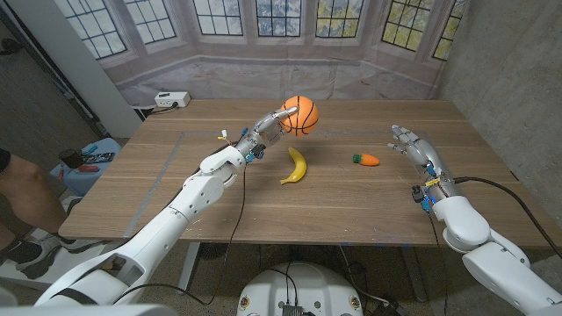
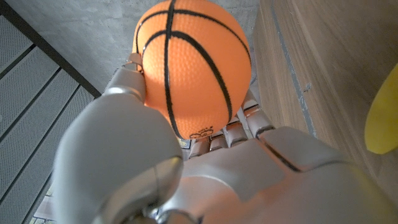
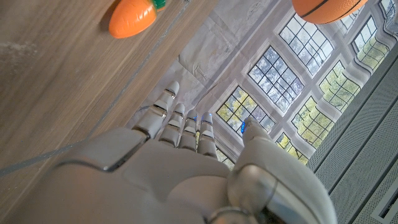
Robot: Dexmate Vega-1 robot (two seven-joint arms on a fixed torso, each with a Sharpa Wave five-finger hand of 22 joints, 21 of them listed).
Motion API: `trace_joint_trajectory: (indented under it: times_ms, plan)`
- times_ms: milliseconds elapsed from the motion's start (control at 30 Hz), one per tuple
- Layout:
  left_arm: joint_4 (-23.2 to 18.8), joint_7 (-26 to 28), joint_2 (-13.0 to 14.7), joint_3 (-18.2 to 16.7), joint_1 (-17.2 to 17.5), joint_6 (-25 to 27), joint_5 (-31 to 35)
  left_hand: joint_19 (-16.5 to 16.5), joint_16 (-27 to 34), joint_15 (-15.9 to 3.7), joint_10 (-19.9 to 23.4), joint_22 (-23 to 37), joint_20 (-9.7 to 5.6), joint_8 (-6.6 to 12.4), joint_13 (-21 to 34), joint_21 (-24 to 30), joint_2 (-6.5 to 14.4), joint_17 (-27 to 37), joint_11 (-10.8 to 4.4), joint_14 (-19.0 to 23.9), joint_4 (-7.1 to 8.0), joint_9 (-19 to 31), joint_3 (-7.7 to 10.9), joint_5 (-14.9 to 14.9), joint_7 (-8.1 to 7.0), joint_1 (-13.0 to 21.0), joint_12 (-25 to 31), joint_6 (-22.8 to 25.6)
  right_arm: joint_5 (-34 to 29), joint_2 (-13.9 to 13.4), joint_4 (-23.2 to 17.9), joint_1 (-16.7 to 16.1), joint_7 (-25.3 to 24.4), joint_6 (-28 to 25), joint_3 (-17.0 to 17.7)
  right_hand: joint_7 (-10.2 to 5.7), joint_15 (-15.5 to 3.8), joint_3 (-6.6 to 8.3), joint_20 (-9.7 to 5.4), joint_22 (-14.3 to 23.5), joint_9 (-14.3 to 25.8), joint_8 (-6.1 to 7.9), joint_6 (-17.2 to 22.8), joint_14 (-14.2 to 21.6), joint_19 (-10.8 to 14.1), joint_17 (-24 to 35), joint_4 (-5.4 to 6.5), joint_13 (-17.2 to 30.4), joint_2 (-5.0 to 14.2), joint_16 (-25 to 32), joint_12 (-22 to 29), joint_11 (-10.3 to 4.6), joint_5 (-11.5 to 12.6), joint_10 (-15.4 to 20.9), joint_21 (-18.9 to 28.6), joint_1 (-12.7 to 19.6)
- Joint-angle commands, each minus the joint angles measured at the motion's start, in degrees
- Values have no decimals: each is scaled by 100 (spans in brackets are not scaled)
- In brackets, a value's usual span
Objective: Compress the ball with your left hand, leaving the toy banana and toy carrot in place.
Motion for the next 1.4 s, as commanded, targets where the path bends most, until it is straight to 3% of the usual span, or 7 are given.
trace_joint_trajectory:
  times_ms: [33,600,733,1033,1067,1400]
  plan:
    - [238,-324,-235,-115,-29,299,-589,35,-52,22,-32,6,1,-28,-23,27,419,-19,23,-22,25,8,72,51,7,449,-37,-58,17,-4,-11,-24,-2,-15,6,-9,-8,24,32,33,16,33,49,17,2,26,-8,21,-3,32,25,-7,-3,41,24,-48]
    - [451,-583,-486,-216,-56,701,-1061,129,-176,46,-164,-22,-105,-76,-180,57,434,-117,98,51,36,11,106,63,67,449,-232,-84,107,-56,19,-51,96,-17,54,-13,-13,35,62,33,16,32,59,11,48,24,-20,21,-1,30,23,-22,-3,39,38,-43]
    - [469,-595,-519,-232,-44,737,-1098,275,-203,55,-188,-32,-119,-77,-221,106,445,-133,142,53,34,10,118,65,118,457,-286,-61,129,-70,21,-65,118,-17,74,-12,-15,38,61,34,16,32,61,12,48,24,-22,21,1,30,23,-13,-2,39,38,-42]
    - [482,-556,-614,-287,33,787,-1215,503,-230,101,-177,-53,-304,-62,-304,171,451,-152,307,81,-31,9,166,72,225,600,-379,74,186,-98,47,-76,188,-9,101,-19,-10,46,64,34,16,32,68,17,51,20,-33,21,-1,31,21,-17,-2,37,37,-33]
    - [482,-557,-616,-290,34,791,-1216,506,-229,127,-190,-56,-339,-68,-306,168,453,-153,366,99,-25,9,167,72,247,605,-392,75,188,-98,47,-76,189,-9,101,-18,-9,46,64,34,16,33,70,15,51,21,-33,21,0,31,22,-20,-2,38,36,-33]
    - [564,-648,-722,-353,89,1114,-1557,479,-280,205,-233,-64,-365,-159,-321,139,433,-179,414,80,16,7,151,63,242,583,-459,-53,261,-111,80,-108,255,-12,104,-17,-6,49,72,34,16,34,79,15,53,19,-42,21,-6,30,19,-31,-4,34,35,-30]
